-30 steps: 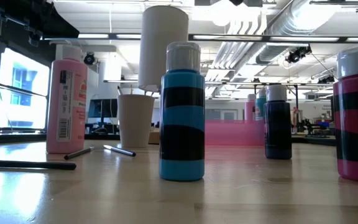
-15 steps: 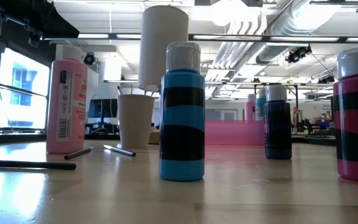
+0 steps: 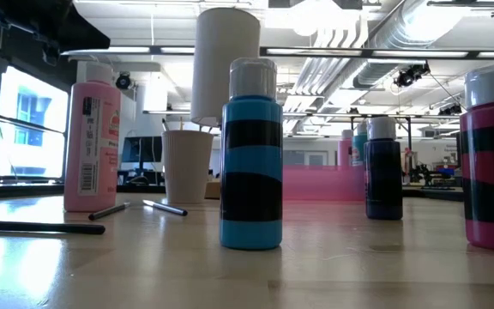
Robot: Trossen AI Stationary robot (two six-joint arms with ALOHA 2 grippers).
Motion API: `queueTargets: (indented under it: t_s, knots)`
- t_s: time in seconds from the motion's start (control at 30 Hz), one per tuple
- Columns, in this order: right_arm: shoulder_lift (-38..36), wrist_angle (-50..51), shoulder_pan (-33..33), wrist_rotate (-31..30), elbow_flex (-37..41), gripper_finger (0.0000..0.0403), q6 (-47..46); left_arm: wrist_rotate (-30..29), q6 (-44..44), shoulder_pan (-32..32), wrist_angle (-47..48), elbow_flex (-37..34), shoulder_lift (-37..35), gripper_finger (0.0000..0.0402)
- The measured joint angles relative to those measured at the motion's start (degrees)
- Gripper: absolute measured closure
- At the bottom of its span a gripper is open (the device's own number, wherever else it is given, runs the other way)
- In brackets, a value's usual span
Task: Pick & Place Paint Supplies
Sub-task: Put the small blue paint bottle into the pink bin
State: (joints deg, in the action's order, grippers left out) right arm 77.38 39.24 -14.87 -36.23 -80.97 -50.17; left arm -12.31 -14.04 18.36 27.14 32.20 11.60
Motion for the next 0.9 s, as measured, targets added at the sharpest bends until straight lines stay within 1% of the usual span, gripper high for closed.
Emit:
queueTargets:
  t_s: [0.13, 0.2, 0.33, 0.43, 0.6, 0.67, 0.73, 0.9]
  knots:
    - [0.0, 3.4, -1.4, -0.8, 0.0, 0.0401, -7.3, 0.2, 0.0, 0.0, 0.0, 0.0, 0.0, 0.0348]
    - [0.0, 5.3, -1.9, -0.8, 0.0, 0.0401, -10.1, 0.7, -1.6, 0.0, 0.0, 0.0, 0.0, 0.0348]
    - [0.0, 8.2, -2.9, -0.4, 0.0, 0.0401, -12.7, 3.2, -4.3, 0.0, 0.0, 0.0, 0.0, 0.0348]
    - [0.0, 9.3, -3.4, 3.4, 0.0, 0.0401, -12.6, 3.9, -4.4, 0.0, 0.0, 0.0, 0.0, 0.0348]
    - [0.1, 9.6, -3.6, 13.4, 0.0, 0.0401, -11.5, 3.9, -5.8, 0.0, 0.0, 0.0, 0.0, 0.0348]
    - [0.1, 9.6, -3.9, 16.0, 0.0, 0.0401, -11.0, 3.9, -6.0, 0.0, 0.0, 0.0, 0.0, 0.0348]
    - [0.1, 9.5, -3.9, 17.1, 0.0, 0.0401, -9.5, 3.9, -6.0, 0.0, 0.0, 0.0, 0.0, 0.0348]
    - [0.1, 9.5, -3.9, 17.3, 0.0, 0.0401, -7.3, 3.9, -6.0, 0.0, 0.0, 0.0, 0.0, 0.0348]
